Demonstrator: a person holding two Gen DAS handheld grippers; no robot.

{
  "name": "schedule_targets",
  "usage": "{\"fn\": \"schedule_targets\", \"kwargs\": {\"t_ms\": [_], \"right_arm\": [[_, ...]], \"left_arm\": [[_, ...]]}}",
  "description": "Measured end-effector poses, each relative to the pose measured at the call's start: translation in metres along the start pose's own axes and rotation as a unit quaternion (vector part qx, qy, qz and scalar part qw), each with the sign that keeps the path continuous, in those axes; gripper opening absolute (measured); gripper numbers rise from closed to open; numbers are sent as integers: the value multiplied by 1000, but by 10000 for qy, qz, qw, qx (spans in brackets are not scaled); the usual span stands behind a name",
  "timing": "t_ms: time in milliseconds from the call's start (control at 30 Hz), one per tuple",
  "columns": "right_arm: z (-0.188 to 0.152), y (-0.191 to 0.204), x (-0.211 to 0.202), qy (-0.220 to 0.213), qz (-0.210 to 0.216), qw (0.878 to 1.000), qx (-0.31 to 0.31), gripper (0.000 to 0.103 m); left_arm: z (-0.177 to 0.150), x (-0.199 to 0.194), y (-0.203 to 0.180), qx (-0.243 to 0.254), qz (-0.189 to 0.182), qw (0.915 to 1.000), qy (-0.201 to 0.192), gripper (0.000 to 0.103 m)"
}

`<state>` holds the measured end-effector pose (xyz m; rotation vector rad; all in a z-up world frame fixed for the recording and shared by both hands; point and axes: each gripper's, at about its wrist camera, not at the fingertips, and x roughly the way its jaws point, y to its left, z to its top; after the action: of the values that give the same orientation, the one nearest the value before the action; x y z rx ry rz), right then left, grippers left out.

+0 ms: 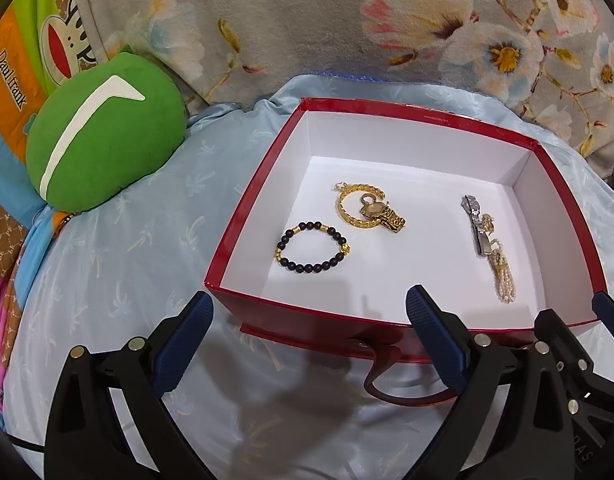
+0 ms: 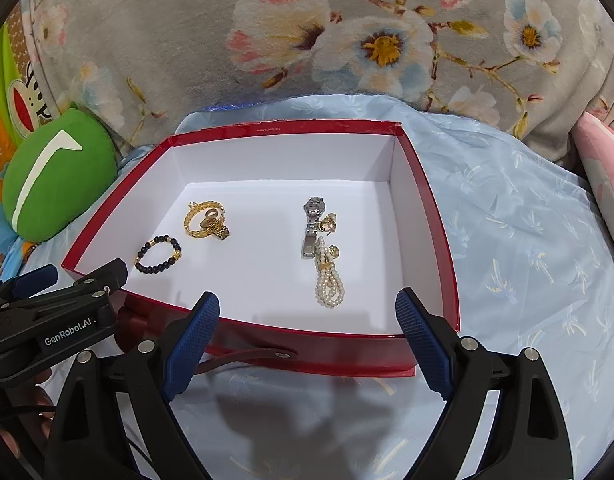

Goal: Organize jewelry

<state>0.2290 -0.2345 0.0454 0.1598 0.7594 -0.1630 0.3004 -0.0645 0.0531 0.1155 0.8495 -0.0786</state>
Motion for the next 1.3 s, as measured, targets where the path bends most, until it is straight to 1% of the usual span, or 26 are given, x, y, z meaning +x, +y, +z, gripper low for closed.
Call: {"fn": "schedule_targets", "kwargs": {"t_ms": [633, 1000, 1300], "right_arm": [[0, 1, -1, 13, 12, 10000, -6, 87], [-1, 3, -2, 11, -6, 10000, -25, 88], [0, 3, -2, 15, -11, 10000, -25, 89]], "left_arm": [[-2, -7, -3, 106, 142, 9998, -58, 95], [-2, -7, -2, 88, 117, 9999, -53, 95], [-2, -6, 1, -3, 7, 10000, -8, 95]]}}
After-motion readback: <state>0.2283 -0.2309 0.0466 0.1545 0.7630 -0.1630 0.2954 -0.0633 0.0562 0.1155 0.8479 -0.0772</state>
